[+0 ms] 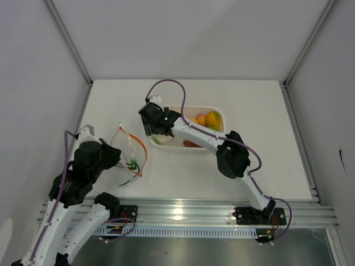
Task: Place the food in the zip-top bag and seal the zipper
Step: Pick up the fake vegetable from the bin.
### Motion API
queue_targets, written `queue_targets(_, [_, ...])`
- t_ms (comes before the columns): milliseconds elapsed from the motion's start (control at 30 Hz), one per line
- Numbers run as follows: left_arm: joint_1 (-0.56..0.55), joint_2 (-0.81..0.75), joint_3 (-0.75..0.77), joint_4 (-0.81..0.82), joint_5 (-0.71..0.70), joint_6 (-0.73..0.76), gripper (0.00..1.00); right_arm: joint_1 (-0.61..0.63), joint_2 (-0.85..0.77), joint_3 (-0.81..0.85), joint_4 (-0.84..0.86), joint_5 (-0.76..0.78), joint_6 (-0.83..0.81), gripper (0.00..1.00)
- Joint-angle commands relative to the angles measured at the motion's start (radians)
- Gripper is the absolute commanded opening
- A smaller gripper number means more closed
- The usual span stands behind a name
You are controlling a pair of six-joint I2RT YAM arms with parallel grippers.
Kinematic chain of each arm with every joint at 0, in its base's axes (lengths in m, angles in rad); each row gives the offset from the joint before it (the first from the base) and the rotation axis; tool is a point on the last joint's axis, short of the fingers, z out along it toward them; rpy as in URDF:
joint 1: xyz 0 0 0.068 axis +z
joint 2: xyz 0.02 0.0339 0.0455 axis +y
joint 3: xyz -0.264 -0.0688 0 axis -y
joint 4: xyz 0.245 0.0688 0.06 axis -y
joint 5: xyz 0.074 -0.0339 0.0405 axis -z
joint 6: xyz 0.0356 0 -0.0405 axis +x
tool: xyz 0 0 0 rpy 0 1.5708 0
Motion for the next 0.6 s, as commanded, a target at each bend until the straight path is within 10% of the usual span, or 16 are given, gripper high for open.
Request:
queue_targets(0, [0.01,-0.009,-0.005,0.027,0.008,0.01,0.01,0.005,0.015,0.025,-0.053,0.067,0.013,0.77])
queue_targets(567, [0.017,-0.012,-0.005,0.021,0.018,0.013,0.01,-0.044,0.033,-0.021,-0.072,0.055,0.064,0.76])
